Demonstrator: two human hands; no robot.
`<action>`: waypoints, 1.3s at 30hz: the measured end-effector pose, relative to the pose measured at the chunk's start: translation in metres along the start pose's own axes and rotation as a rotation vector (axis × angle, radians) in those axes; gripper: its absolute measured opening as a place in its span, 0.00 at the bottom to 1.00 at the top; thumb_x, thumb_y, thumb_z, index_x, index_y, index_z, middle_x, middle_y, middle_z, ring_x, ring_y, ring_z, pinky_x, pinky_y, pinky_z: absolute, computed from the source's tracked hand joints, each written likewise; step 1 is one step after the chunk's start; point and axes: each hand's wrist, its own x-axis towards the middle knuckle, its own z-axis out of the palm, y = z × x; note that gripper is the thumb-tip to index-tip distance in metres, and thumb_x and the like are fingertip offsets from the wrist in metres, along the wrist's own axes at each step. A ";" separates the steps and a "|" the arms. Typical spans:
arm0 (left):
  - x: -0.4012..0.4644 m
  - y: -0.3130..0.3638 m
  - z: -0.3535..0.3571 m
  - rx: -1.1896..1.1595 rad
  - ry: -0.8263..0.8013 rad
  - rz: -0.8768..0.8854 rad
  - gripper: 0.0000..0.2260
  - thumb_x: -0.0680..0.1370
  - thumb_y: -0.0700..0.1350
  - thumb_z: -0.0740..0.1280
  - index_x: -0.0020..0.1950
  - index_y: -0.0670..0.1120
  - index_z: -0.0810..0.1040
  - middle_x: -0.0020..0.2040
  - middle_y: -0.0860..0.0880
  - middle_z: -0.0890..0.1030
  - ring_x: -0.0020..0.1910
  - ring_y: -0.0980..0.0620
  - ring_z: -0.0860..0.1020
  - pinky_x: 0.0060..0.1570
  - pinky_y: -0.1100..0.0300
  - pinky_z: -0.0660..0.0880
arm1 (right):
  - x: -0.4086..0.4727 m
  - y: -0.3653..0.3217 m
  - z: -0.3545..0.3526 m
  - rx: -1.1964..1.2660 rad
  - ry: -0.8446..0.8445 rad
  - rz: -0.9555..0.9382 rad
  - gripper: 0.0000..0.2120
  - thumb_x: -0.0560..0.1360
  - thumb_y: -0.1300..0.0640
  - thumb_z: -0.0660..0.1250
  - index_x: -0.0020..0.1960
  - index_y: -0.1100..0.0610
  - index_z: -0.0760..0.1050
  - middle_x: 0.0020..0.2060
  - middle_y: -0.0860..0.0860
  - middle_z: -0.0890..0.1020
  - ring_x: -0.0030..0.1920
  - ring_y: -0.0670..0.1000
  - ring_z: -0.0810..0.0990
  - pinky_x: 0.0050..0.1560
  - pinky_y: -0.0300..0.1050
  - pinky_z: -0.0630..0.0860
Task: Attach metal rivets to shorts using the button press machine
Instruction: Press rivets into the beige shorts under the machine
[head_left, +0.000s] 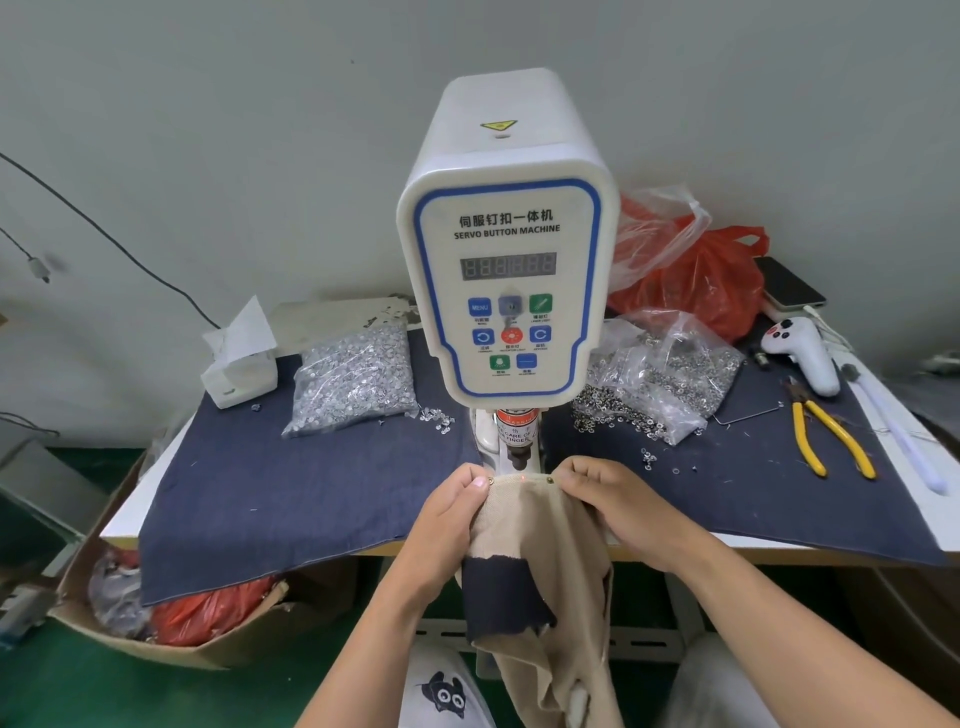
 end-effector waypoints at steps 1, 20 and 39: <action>0.000 0.000 0.000 -0.002 -0.002 0.001 0.12 0.81 0.55 0.59 0.40 0.57 0.75 0.40 0.57 0.75 0.40 0.59 0.71 0.46 0.57 0.68 | 0.000 0.000 0.000 -0.007 -0.001 -0.005 0.13 0.77 0.43 0.64 0.40 0.50 0.73 0.31 0.44 0.66 0.31 0.42 0.62 0.30 0.34 0.60; 0.000 -0.004 0.002 -0.009 0.039 0.042 0.11 0.83 0.53 0.60 0.45 0.54 0.78 0.44 0.55 0.79 0.44 0.59 0.75 0.45 0.68 0.72 | -0.001 0.000 0.000 -0.142 0.029 -0.081 0.15 0.84 0.49 0.62 0.38 0.51 0.70 0.32 0.43 0.66 0.34 0.42 0.63 0.34 0.38 0.61; 0.003 -0.006 0.002 0.041 0.092 0.024 0.14 0.87 0.45 0.60 0.43 0.53 0.76 0.51 0.60 0.75 0.51 0.63 0.75 0.55 0.61 0.69 | -0.002 -0.005 0.000 -0.181 0.041 -0.089 0.17 0.83 0.49 0.62 0.36 0.50 0.67 0.32 0.44 0.65 0.35 0.45 0.62 0.38 0.43 0.60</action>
